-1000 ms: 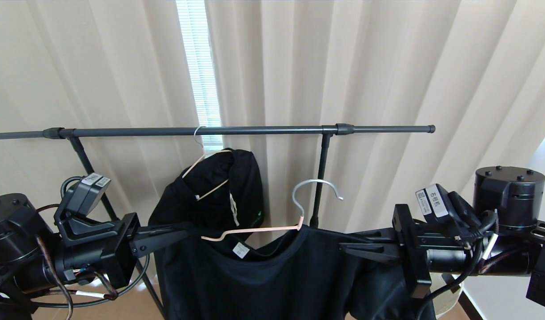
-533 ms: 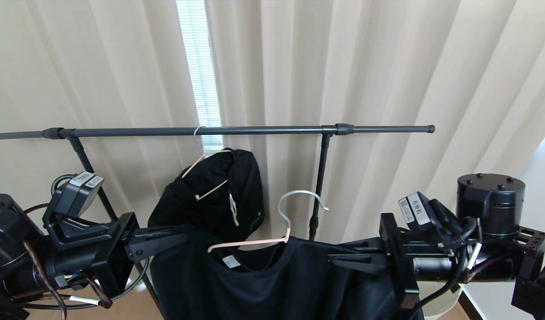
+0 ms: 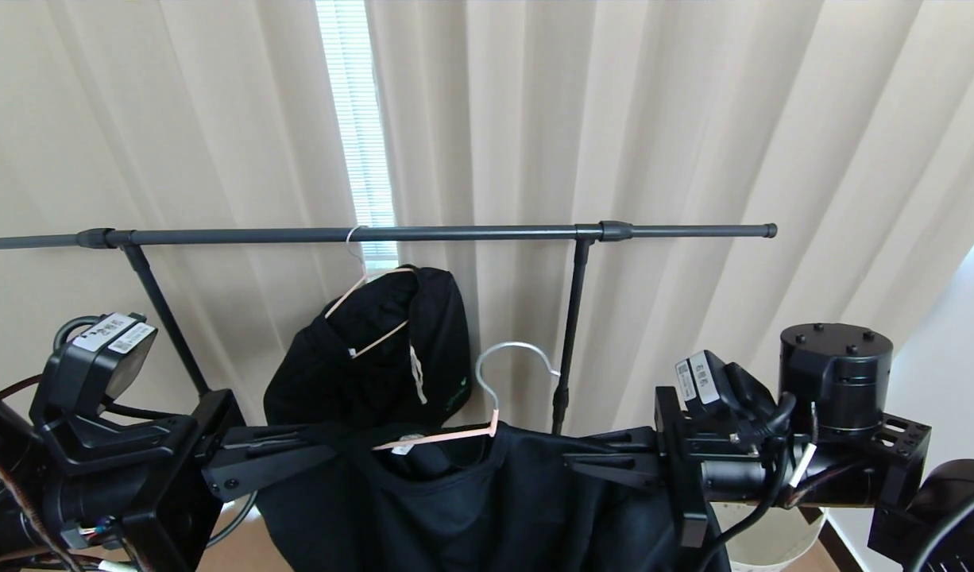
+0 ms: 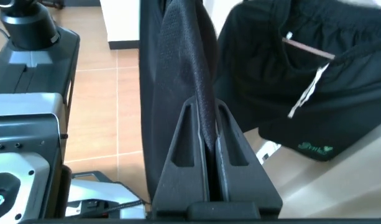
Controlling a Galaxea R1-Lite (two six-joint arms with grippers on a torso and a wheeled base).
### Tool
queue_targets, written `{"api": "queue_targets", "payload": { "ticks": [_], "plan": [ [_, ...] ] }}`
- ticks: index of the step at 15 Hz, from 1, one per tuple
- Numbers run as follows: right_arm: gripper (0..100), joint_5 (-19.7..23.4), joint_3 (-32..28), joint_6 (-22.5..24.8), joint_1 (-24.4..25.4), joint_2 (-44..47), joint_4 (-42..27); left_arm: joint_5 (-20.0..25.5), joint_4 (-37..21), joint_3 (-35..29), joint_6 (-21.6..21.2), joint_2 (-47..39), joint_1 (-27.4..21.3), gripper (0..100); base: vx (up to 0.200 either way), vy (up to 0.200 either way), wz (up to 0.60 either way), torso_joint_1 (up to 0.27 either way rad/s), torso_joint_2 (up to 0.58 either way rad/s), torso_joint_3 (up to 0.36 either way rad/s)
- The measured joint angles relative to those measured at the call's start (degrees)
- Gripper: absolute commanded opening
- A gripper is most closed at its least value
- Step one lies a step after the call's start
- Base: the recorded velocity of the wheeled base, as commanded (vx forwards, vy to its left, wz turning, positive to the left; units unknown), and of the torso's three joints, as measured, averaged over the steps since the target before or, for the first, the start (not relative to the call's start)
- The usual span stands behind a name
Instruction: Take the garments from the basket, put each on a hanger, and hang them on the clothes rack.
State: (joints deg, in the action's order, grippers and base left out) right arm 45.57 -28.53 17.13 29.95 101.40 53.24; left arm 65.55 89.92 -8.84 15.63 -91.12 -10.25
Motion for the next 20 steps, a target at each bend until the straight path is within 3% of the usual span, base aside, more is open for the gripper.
{"api": "queue_targets", "payload": {
  "ticks": [4,7,10,17,20],
  "plan": [
    [0,-3.58,1.0,-4.73,2.45,3.34,8.12,-1.91,0.0,0.38,0.0,1.11,-2.62,0,0.0,0.0,0.0,0.0,0.0,0.0],
    [0,-9.96,1.61,-9.36,5.4,7.2,17.38,-2.38,0.0,0.77,0.0,1.72,-4.21,0,0.0,0.0,0.0,0.0,0.0,0.0],
    [0,-11.41,2.51,-10.33,6.51,10.89,23.81,-3.23,0.02,1.13,0.0,2.6,-5.49,0,0.0,0.0,0.0,0.0,0.0,0.0],
    [0,-17.65,1.08,-14.12,8.08,13.53,24.27,-12.95,-0.01,0.24,0.1,3.06,-11.76,0,0.0,0.0,0.0,0.0,0.0,0.0],
    [0,-18.26,0.37,-14.51,8.13,12.93,24.36,-17.25,0.0,-1.35,0.1,3.01,-12.9,0,0.0,0.0,0.0,0.0,0.0,0.0]
  ]
}}
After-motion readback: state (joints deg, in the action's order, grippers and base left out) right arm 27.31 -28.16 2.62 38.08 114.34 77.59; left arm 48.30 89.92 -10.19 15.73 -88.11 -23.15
